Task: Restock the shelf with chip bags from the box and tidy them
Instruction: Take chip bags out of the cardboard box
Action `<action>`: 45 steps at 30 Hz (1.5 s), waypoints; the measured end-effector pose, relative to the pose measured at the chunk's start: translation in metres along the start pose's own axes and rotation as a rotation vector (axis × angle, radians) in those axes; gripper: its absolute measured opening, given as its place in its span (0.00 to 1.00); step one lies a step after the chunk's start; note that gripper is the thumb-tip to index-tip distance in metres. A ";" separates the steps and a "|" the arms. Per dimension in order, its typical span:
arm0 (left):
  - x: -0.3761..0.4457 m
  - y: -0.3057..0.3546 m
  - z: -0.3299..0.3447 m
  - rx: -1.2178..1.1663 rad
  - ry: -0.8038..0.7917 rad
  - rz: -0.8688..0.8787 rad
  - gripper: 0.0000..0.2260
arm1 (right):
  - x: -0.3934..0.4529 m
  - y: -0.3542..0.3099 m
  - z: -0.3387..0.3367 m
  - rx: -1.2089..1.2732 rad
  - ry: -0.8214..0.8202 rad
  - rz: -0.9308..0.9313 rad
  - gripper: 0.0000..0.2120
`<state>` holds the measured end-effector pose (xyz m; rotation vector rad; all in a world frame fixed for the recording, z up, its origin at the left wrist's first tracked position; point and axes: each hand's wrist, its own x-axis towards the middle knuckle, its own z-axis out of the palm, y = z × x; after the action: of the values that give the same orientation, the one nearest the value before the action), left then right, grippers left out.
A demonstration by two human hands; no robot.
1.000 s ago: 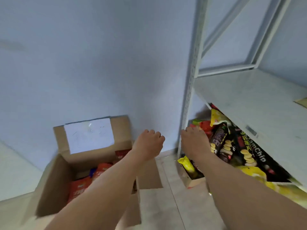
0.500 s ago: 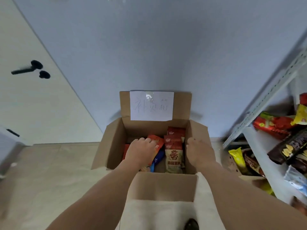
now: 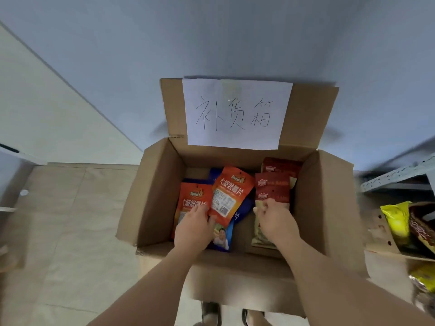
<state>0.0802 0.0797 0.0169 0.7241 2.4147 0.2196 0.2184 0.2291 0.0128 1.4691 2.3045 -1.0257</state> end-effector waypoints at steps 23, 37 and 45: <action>0.192 -0.177 0.155 -0.611 -0.240 -0.615 0.52 | 0.185 -0.007 0.229 0.691 0.138 0.469 0.18; 0.169 -0.170 0.114 -0.795 -0.450 -0.458 0.11 | 0.176 -0.023 0.232 1.175 -0.015 0.574 0.20; 0.128 -0.137 0.068 -0.824 -0.513 -0.302 0.14 | 0.099 -0.004 0.166 1.263 -0.023 0.582 0.02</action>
<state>-0.0265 0.0342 -0.1452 0.0191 1.6835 0.7417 0.1389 0.1888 -0.1592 2.2071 0.8887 -2.3576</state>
